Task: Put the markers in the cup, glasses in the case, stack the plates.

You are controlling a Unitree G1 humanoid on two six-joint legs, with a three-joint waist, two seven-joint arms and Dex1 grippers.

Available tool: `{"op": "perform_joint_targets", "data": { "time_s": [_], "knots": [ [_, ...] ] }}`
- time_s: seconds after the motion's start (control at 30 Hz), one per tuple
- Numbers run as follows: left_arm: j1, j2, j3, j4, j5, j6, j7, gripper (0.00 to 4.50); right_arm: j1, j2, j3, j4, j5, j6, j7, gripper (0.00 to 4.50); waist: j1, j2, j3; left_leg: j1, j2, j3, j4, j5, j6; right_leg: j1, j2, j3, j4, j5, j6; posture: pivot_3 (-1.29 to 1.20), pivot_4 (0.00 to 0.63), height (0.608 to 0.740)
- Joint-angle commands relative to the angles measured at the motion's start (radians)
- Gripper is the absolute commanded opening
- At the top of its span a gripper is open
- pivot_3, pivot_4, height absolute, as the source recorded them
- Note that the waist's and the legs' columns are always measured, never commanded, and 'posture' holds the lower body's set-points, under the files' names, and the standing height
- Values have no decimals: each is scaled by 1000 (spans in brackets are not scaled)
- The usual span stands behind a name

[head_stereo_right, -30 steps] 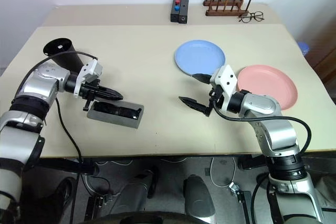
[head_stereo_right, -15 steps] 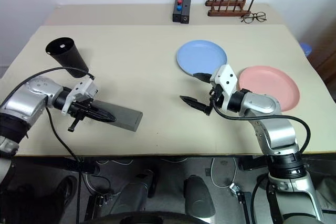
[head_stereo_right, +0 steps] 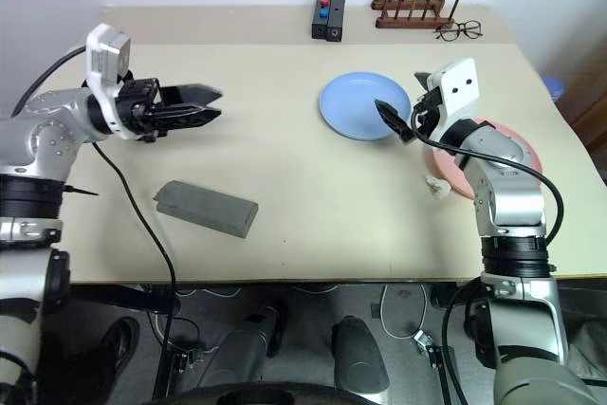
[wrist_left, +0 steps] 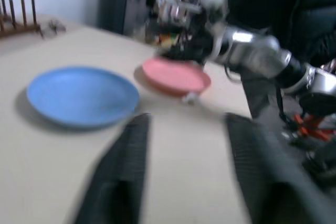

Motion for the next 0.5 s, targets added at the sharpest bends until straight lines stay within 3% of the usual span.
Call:
{"op": "perform_joint_targets", "data": {
  "time_s": [0.03, 0.27, 0.5],
  "knots": [
    [-2, -23, 21, -103, -26, 39, 17, 4366, -7, -71, -23, -4, -39, 50, -8, 4500, 0, 0, 0, 0, 0, 0, 0, 0, 0, 1, 0, 0, 0, 0, 0, 0, 150, 738],
    [90, -21, -2, -227, -37, 117, -22, 4442, 183, -257, -96, -157, 44, 209, 164, 4500, -2, 1, 0, 0, 0, 1, -1, 0, 0, 2, 0, 1, 0, 0, 0, 0, 150, 738],
    [100, -49, -24, -218, 27, 49, -36, 4442, 383, -419, -188, -167, 36, 196, 277, 4500, 3, 1, 0, 1, 0, 2, 2, -1, 1, 5, -2, 0, -1, 0, -1, 0, 150, 738]
  ]
}}
